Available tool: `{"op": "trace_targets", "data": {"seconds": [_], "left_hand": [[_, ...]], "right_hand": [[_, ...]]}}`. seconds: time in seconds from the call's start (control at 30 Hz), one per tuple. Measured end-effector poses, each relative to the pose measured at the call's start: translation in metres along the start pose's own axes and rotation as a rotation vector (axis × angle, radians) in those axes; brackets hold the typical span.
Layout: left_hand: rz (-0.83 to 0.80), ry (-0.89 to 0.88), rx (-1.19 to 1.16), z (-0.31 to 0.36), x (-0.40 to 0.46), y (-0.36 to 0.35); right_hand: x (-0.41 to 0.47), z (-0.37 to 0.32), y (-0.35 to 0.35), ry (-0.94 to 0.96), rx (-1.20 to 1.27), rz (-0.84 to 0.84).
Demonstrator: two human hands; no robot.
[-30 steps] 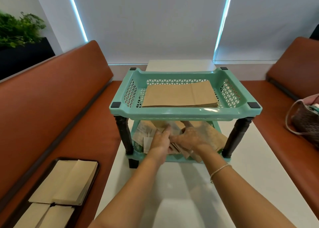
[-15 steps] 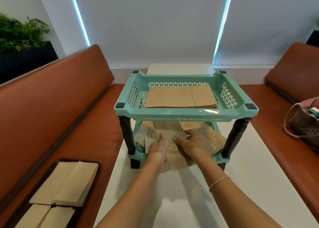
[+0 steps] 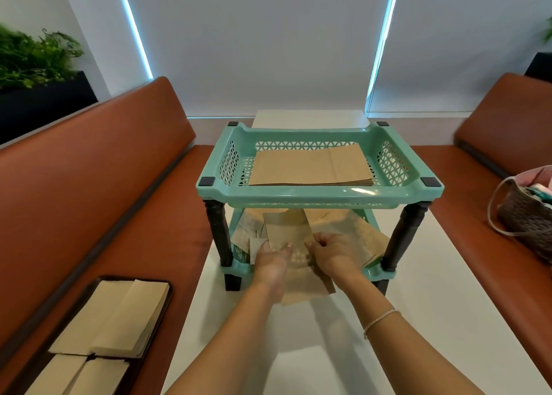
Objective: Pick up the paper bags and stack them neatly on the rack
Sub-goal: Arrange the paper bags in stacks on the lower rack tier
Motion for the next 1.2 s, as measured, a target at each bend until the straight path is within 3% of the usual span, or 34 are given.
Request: {"op": "trace_targets", "data": {"seconds": [0.23, 0.33, 0.43, 0.57, 0.83, 1.2], "left_hand": [[0.007, -0.078, -0.047, 0.005, 0.006, 0.005], [0.044, -0.099, -0.053, 0.006, 0.012, 0.011], [0.079, -0.113, -0.04, 0.008, 0.012, 0.018], [0.083, -0.102, -0.006, 0.008, 0.011, 0.018], [0.063, -0.084, -0.013, 0.007, 0.009, 0.018], [0.065, -0.081, 0.028, 0.008, 0.006, 0.016]], "right_hand": [[0.006, -0.002, 0.006, 0.01, -0.181, 0.082], [0.01, -0.005, 0.025, 0.0, -0.449, 0.185], [0.014, 0.002, 0.039, -0.091, -0.753, 0.113], [0.019, 0.011, 0.034, -0.15, -0.865, 0.016], [0.022, 0.005, 0.035, -0.183, -0.844, -0.059], [0.021, 0.002, 0.045, -0.112, -0.529, 0.102]]}}
Point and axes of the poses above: each hand's wrist, its own x-axis towards the middle knuckle, its own y-axis out of the back of the hand, z = x × y, the point moved 6 cm from there along x, towards the middle knuckle, and after that the axes turned 5 degrees about -z, right-handed, at the moved point
